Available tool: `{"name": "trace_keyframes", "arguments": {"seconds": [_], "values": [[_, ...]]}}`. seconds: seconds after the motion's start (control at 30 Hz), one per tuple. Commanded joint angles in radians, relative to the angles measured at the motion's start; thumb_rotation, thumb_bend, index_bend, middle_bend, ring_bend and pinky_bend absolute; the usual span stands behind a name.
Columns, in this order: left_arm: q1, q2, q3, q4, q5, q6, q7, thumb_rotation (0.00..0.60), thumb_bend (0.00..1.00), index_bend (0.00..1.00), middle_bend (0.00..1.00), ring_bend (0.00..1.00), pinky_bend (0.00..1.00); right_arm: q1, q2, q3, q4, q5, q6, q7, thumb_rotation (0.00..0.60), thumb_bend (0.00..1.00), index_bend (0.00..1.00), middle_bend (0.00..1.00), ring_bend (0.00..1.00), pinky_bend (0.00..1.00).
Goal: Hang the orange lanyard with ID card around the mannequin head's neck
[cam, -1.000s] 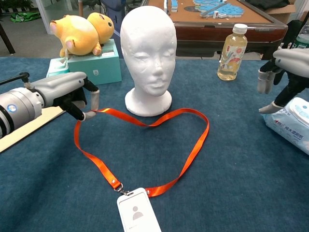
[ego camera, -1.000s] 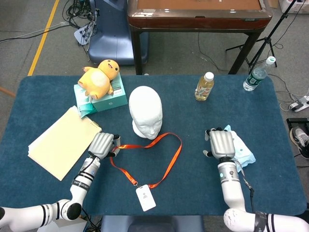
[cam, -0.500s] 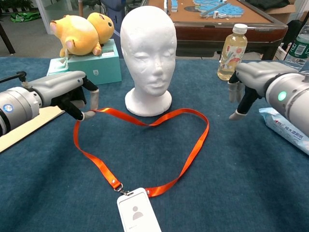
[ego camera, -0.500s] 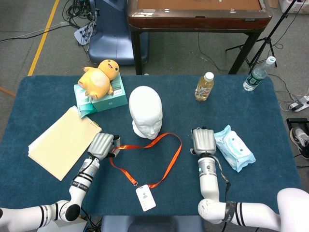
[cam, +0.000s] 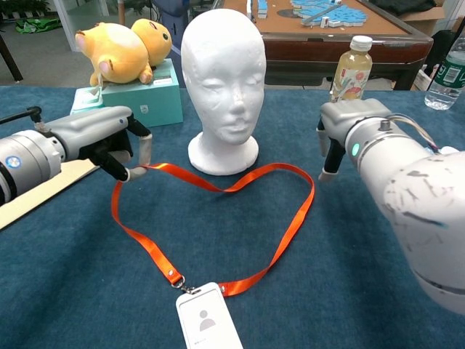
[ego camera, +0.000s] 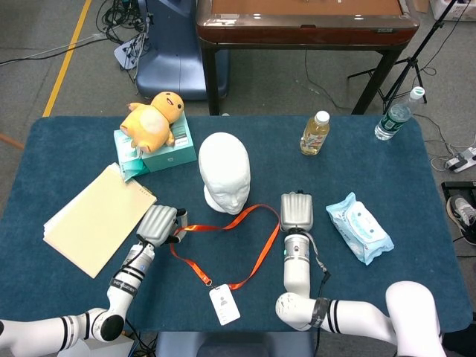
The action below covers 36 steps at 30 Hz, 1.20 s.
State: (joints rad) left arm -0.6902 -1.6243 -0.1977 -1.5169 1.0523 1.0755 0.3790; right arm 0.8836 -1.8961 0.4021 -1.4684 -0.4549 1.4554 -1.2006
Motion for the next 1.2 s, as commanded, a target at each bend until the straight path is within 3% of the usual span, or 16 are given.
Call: {"name": "trace_keyframes", "arguments": {"seconds": [0.03, 0.53, 1.2], "values": [[0.001, 0.002, 0.0, -0.002, 0.0, 0.0, -0.003, 0.6, 0.36, 0.69, 1.0, 1.0, 1.0, 0.032, -0.037, 0.023, 0.055, 0.018, -0.014, -0.012, 0.6, 0.0, 0.52, 0.45, 0.3, 0.41], [0.001, 0.009, -0.003, 0.005, -0.006, -0.007, -0.013, 0.6, 0.36, 0.7, 1.0, 1.0, 1.0, 0.098, -0.132, 0.059, 0.259, 0.047, -0.095, -0.01, 0.6, 0.0, 0.54, 0.46, 0.31, 0.41], [0.002, 0.02, -0.006, 0.014, -0.007, -0.021, -0.043, 0.6, 0.36, 0.7, 1.0, 1.0, 1.0, 0.157, -0.224, 0.107, 0.444, 0.071, -0.156, -0.044, 0.6, 0.0, 0.54, 0.46, 0.31, 0.41]]}}
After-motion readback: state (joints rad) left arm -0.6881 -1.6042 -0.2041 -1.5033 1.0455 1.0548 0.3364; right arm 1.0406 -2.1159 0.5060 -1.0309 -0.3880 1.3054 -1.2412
